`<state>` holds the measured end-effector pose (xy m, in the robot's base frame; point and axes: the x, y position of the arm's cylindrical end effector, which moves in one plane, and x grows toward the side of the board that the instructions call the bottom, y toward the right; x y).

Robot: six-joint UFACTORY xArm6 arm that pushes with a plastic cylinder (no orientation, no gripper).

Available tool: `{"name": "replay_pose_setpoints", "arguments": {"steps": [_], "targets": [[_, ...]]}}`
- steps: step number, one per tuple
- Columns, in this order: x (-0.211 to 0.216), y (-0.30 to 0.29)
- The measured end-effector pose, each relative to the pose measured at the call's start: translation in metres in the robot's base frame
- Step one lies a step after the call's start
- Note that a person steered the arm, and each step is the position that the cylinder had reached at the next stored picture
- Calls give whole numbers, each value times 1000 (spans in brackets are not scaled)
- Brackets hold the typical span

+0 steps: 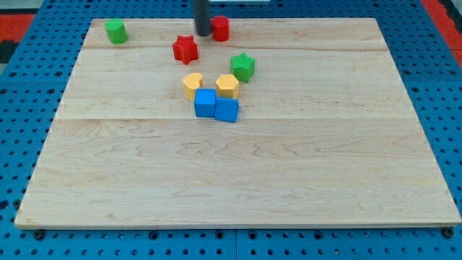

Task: Move the red star parallel to the yellow heart

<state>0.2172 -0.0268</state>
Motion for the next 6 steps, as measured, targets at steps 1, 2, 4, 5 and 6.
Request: {"name": "replay_pose_setpoints", "arguments": {"steps": [1, 2, 4, 5, 6], "targets": [[16, 11], [48, -75], [131, -140], [178, -192], [204, -183]]}}
